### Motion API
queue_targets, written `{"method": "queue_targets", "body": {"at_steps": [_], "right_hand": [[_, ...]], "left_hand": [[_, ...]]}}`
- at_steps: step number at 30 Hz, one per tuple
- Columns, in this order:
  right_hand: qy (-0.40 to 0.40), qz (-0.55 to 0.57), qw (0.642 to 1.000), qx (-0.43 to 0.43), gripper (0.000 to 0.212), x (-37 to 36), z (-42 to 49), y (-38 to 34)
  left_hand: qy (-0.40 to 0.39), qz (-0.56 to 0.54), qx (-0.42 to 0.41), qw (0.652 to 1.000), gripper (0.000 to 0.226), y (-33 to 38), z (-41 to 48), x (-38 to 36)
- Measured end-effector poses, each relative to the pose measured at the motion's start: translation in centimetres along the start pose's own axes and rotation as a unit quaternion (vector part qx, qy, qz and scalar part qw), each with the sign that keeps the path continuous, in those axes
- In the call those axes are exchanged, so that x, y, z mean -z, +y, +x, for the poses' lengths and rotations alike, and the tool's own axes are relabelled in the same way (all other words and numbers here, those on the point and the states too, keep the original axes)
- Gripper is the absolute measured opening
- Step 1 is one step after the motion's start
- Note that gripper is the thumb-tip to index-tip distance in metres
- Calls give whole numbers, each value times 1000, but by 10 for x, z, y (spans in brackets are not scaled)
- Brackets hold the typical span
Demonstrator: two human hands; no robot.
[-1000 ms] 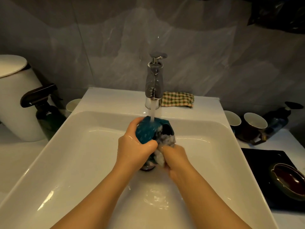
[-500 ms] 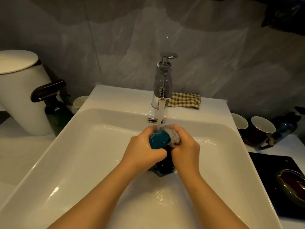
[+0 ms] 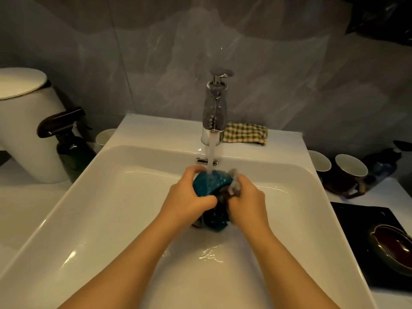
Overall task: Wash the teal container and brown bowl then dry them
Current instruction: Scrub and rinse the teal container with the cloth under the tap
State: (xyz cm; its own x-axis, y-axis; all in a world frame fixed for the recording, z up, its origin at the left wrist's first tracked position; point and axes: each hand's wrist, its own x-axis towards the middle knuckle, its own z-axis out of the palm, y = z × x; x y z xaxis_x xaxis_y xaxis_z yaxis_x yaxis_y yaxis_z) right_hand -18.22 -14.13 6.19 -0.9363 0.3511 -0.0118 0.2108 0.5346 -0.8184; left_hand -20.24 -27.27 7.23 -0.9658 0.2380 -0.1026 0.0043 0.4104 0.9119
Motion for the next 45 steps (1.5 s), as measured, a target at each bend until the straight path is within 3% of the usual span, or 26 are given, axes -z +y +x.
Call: {"method": "queue_targets", "body": {"at_steps": [4, 6, 8, 10, 12, 14, 15, 16, 18, 19, 21, 23, 26, 27, 28, 30, 31, 33, 35, 36, 37, 39, 41, 43, 45], "right_hand": [[15, -124, 964, 234, 25, -9, -7, -3], [44, -109, 960, 256, 27, -9, -4, -5], [29, -31, 993, 108, 31, -10, 1, -2], [0, 107, 989, -99, 22, -15, 3, 1], [-51, 293, 918, -261, 17, -24, -4, -3], [-106, 465, 810, -340, 22, -34, -13, -10], [-117, 501, 780, -356, 23, -38, -17, -12], [-119, 487, 787, -359, 22, -42, -18, -12], [-92, 331, 889, -303, 19, -40, -15, -11], [-56, 212, 945, -243, 16, -36, -12, -9], [-3, 90, 993, -81, 14, -24, -8, -1], [36, -2, 997, 73, 26, -17, -8, 2], [143, -117, 929, 321, 25, -19, -5, 12], [137, -106, 926, 336, 24, -18, -5, 12], [116, -60, 950, 283, 23, -16, -4, 10], [70, 56, 994, 56, 27, -16, -3, 5], [43, 125, 988, -82, 26, -18, -3, 3], [-36, 305, 911, -274, 20, -26, -7, 0], [-97, 444, 826, -333, 24, -35, -14, -4], [-105, 448, 819, -342, 23, -37, -16, -4], [-100, 416, 839, -337, 19, -38, -15, -2], [-64, 252, 926, -273, 21, -34, -7, 2], [-34, 105, 983, -149, 16, -22, -1, 1], [-12, 15, 1000, -4, 20, -13, -8, -5], [14, -43, 995, 88, 26, -9, -14, -12]], "left_hand": [[-3, 70, 17, 997, 58, 1, -4, -7], [15, 66, 9, 998, 61, 4, -4, -6], [43, 55, -4, 998, 59, 6, -5, -5], [90, 29, -16, 995, 61, 6, -5, -4], [142, 5, -27, 989, 60, 6, -5, -5], [182, -12, -26, 983, 50, 5, -5, -5], [191, -18, -20, 981, 45, 4, -5, -4], [190, -21, -12, 981, 43, 3, -4, -2], [159, -22, -6, 987, 43, 0, -3, 3], [132, -14, -6, 991, 45, 0, -3, 4], [65, 24, -9, 998, 48, 2, -3, 5], [7, 58, -7, 998, 46, 3, -3, 2], [-26, 64, -11, 998, 40, 3, -4, -1], [-22, 63, -14, 998, 41, 3, -4, -1], [-10, 63, -15, 998, 44, 3, -5, -2], [33, 54, -16, 998, 49, 5, -7, -4], [61, 43, -17, 997, 51, 5, -7, -5], [110, 24, -24, 993, 53, 6, -7, -6], [130, 15, -30, 991, 53, 4, -6, -3], [129, 9, -29, 991, 54, 4, -6, -1], [119, 3, -24, 993, 55, 3, -4, 1], [78, -14, -11, 997, 59, 3, -2, 5], [38, 3, -1, 999, 61, 3, -1, 7], [7, 51, 9, 999, 57, 1, 0, 6], [1, 62, 15, 998, 56, 0, -2, 1]]}}
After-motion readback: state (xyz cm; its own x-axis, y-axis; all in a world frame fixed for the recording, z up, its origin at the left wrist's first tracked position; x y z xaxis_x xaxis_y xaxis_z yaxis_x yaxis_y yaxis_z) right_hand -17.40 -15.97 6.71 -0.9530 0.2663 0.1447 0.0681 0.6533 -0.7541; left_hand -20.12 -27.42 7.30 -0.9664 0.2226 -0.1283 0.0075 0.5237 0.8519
